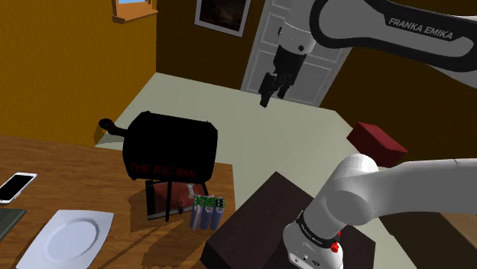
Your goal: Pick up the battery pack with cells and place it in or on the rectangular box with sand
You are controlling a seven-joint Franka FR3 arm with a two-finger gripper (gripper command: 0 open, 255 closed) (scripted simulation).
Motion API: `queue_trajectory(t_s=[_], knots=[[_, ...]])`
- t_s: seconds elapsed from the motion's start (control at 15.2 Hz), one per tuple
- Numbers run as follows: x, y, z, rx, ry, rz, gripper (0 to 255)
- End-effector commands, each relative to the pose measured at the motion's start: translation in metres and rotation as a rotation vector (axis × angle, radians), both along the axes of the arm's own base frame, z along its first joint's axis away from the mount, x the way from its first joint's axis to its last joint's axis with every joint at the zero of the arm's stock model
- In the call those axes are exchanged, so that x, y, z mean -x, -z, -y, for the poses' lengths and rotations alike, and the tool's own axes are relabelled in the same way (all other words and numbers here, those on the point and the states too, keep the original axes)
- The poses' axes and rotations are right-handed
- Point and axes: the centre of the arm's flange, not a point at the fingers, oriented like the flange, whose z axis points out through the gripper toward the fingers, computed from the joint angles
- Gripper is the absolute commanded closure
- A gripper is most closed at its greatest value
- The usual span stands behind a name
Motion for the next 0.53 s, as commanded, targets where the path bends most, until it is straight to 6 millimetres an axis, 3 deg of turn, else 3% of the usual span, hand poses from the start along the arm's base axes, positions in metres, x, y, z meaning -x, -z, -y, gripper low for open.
queue_trajectory(t_s=[0.0, 0.46], knots=[[0.0, 0.0, 0.0, 0.0, 0.0, 0.0, 0], [0.007, 0.089, -0.018, -0.025, 0.055, 0.003, 0]])
